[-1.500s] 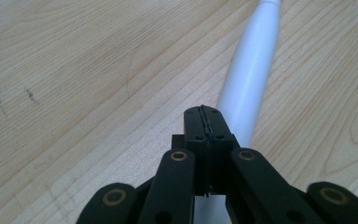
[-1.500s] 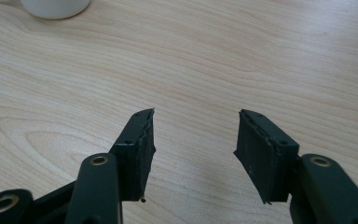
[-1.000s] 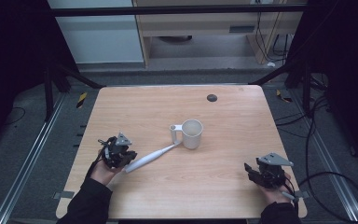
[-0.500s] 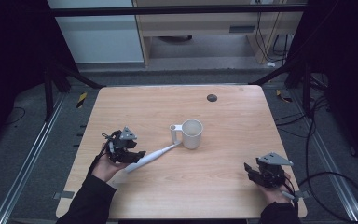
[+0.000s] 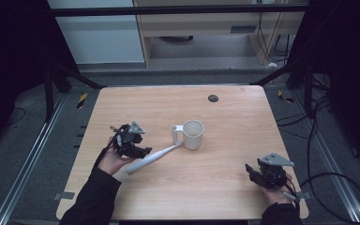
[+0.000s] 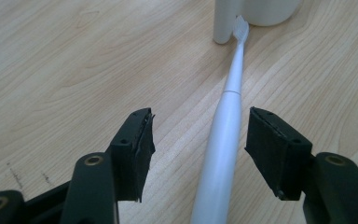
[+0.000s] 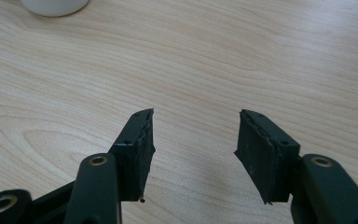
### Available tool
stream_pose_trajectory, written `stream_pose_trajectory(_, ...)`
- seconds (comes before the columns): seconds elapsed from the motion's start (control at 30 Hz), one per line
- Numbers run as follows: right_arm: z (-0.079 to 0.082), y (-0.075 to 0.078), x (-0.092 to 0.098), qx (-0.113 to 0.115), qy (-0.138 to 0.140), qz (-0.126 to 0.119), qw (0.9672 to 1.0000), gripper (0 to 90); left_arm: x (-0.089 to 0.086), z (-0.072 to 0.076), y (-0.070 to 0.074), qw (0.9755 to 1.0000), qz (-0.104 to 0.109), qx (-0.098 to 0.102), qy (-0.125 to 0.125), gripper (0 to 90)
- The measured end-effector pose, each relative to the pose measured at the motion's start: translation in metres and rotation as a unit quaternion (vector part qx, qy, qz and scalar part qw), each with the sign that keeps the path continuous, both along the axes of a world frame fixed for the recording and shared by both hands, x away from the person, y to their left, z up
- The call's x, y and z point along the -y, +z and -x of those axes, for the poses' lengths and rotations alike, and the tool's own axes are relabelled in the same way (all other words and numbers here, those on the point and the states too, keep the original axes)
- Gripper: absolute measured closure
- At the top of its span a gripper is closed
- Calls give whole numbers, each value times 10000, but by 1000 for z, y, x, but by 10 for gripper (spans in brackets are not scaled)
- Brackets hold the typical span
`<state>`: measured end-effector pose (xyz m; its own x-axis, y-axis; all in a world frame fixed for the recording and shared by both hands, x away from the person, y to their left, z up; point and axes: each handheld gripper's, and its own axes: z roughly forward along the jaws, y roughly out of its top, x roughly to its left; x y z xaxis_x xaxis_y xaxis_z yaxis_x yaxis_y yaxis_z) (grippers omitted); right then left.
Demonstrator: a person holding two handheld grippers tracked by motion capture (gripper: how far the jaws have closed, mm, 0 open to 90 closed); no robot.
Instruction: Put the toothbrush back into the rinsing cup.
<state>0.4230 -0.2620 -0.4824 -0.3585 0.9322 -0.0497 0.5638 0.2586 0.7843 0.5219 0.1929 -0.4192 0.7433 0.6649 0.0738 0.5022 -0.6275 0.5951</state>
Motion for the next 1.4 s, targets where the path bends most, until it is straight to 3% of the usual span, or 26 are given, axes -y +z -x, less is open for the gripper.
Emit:
stream_pose_trajectory(0.57,-1,-1,-1,-45,17,4,10000,457,19,-11,-11,9988,-271,-267,-311,396)
stream_pose_trajectory(0.97,-2,-2,-1,-77,51,10,10000,456,27,-18,-23,9962,-572,-482,-455,395)
stream_pose_trajectory(1.4,-3,-3,-1,-121,66,0,9999,457,33,-25,-37,9927,-715,-744,-617,434)
